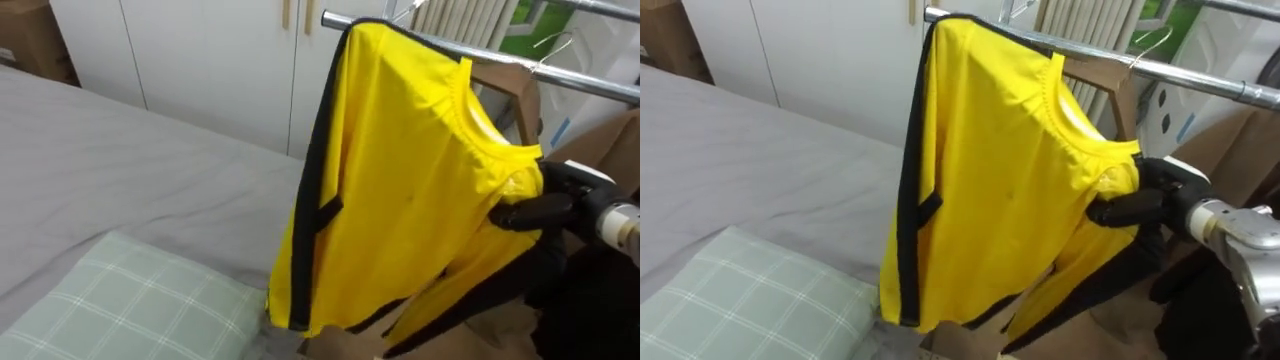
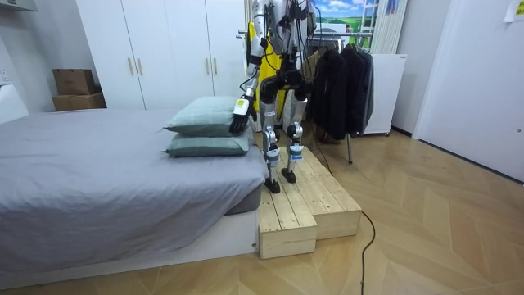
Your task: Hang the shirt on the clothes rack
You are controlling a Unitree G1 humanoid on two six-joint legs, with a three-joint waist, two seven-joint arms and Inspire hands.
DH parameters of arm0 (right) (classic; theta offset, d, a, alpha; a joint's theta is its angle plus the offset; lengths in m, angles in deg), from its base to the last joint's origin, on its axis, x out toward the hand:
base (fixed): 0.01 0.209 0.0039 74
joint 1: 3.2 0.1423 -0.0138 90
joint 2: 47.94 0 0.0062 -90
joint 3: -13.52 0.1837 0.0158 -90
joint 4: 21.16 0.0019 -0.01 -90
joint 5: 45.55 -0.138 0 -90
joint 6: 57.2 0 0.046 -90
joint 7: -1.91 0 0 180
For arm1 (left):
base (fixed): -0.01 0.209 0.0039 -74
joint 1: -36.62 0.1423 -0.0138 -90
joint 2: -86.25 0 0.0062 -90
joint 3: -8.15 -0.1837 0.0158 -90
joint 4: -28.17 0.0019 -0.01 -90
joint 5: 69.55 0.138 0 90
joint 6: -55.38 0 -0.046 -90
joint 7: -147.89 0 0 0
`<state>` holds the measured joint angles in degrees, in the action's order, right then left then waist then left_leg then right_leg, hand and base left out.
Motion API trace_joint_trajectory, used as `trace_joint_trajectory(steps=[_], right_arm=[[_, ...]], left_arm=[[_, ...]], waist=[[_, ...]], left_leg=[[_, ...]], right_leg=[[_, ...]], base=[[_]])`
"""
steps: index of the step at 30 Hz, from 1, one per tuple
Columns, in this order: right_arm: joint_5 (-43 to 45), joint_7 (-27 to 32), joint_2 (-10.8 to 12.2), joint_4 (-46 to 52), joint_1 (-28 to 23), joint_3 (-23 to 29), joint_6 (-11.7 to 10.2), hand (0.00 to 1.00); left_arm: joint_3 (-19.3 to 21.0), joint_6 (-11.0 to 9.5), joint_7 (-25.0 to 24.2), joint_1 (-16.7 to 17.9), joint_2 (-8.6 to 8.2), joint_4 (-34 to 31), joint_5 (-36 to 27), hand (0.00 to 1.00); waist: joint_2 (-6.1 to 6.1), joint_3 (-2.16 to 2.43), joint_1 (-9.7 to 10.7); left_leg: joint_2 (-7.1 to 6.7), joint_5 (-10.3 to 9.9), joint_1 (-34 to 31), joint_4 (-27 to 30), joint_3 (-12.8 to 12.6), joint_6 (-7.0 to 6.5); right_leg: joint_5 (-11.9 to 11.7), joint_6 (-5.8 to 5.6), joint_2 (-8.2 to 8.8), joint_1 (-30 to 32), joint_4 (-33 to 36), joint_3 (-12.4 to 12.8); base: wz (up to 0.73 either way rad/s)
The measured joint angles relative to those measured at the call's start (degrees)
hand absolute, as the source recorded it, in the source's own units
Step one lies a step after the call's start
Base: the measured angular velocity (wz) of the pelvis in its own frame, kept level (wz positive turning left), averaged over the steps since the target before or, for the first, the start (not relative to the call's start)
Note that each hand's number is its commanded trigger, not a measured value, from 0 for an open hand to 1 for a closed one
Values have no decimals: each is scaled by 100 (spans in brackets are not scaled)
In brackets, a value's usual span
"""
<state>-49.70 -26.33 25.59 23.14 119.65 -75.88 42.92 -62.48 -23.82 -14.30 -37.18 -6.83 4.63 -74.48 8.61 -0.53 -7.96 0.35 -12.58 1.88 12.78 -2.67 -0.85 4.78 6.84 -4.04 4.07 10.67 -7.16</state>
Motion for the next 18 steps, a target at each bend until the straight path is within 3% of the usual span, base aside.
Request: trace_joint_trajectory(steps=[6,18], right_arm=[[124,-338,1,-329,26,0,3,100],[192,-393,-95,-553,98,7,-90,100]], left_arm=[[-5,6,-115,25,37,3,-9,0],[-150,50,-247,28,106,-3,-15,0]], waist=[[-3,-2,4],[-69,-12,82]], left_leg=[[-21,0,105,-10,33,-7],[-17,0,103,-6,94,-5]], right_leg=[[13,-23,11,-84,4,3],[4,-10,26,-114,-2,-99]], base=[[1],[1]])
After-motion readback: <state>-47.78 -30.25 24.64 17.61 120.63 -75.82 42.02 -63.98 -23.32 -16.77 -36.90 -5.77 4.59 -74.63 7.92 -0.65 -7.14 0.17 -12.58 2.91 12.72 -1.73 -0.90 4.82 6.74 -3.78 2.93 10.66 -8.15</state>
